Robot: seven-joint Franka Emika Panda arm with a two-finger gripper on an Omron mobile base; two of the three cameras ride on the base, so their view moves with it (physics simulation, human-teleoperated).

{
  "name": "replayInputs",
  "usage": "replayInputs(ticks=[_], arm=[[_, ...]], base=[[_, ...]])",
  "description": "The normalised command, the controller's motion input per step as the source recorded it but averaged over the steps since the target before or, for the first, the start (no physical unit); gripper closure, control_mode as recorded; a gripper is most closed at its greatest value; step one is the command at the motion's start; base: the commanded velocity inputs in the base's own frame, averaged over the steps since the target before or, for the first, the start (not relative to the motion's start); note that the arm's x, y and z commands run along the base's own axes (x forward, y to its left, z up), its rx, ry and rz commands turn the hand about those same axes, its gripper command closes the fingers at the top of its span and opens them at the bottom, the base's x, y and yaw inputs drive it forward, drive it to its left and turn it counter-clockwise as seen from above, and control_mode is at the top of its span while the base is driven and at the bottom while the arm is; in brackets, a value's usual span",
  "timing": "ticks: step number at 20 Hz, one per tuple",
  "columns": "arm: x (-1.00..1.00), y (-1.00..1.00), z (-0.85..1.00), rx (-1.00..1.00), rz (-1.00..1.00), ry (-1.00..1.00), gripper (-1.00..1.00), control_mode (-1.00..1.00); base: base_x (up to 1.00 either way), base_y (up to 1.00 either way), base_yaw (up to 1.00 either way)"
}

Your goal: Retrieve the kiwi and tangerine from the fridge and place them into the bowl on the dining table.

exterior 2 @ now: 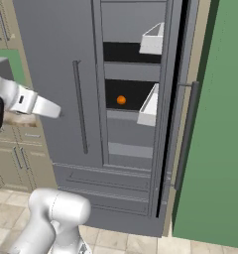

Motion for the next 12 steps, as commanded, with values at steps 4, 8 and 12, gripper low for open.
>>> replayInputs(ticks=[4, 8, 12], arm=[[0.0, 0.44, -0.25, 0.44, 0.37, 0.0, -1.0, -1.0], [0.1, 0.42, -0.29, 0.28, 0.42, 0.0, -1.0, -1.0], [0.48, 0.36, -0.3, 0.07, 0.31, -0.03, -1.0, -1.0]], base=[[0.0, 0.0, 0.0], [0.0, 0.0, 0.0], [0.0, 0.0, 0.0]])
